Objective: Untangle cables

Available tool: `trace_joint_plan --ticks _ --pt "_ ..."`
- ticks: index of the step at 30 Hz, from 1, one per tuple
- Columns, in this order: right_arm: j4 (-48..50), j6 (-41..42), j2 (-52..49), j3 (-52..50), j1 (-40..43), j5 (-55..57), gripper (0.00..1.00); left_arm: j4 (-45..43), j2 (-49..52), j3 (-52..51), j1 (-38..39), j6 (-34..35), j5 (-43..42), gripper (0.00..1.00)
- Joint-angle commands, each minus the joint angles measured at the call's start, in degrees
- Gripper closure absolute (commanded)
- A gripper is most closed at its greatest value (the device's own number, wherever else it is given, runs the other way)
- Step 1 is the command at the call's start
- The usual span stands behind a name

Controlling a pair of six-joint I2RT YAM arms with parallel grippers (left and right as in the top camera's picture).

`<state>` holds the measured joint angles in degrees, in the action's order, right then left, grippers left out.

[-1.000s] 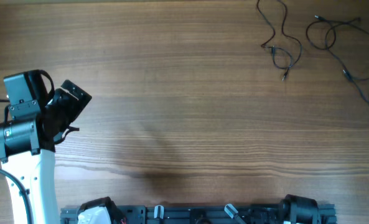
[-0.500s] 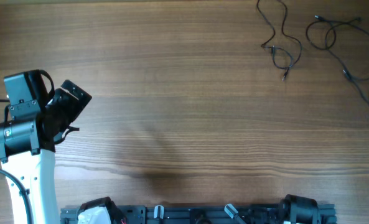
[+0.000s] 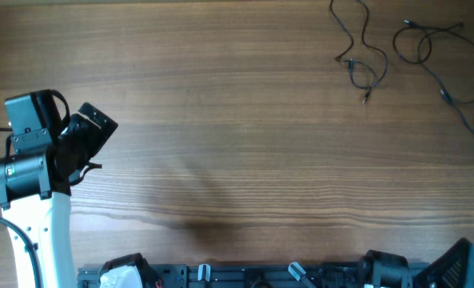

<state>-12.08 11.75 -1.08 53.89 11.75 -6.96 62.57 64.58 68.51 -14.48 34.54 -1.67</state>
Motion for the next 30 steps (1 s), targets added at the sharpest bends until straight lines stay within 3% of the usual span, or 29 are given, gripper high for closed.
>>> trace_joint_plan --ticks 1,3,6,7,16,20,22,30 --pt "1.68 0.46 0.50 -6.84 0.28 2.10 0.00 -0.11 -0.61 0.07 -0.26 -1.14 -0.66 0.00" --pt "-1.64 3.58 0.50 -10.56 0.28 1.88 0.00 -0.13 -0.61 0.07 -0.26 -1.14 -0.66 0.00" --pt "-4.63 19.91 0.50 -19.96 0.28 1.95 0.00 -0.13 -0.61 0.07 -0.26 -1.14 -0.66 0.00" --pt "-3.28 21.31 0.50 -25.00 0.28 1.92 0.00 -0.11 -0.61 0.07 -0.26 -1.14 -0.66 0.00" --pt "21.51 21.22 0.50 -52.02 0.28 -2.03 0.00 -0.11 -0.61 0.07 -0.26 -1.14 -0.66 0.00" --pt "18.99 21.22 0.44 -53.59 0.28 -1.84 0.00 -0.11 -0.61 0.07 -0.26 -1.14 -0.66 0.00" --pt "13.07 21.29 0.44 -53.59 0.28 -1.84 0.00 -0.11 -0.61 0.07 -0.26 -1.14 -0.66 0.00" --pt "12.66 19.96 -1.33 -53.57 0.28 -1.81 0.00 -0.13 -0.61 0.07 -0.26 -1.14 -0.66 0.00"
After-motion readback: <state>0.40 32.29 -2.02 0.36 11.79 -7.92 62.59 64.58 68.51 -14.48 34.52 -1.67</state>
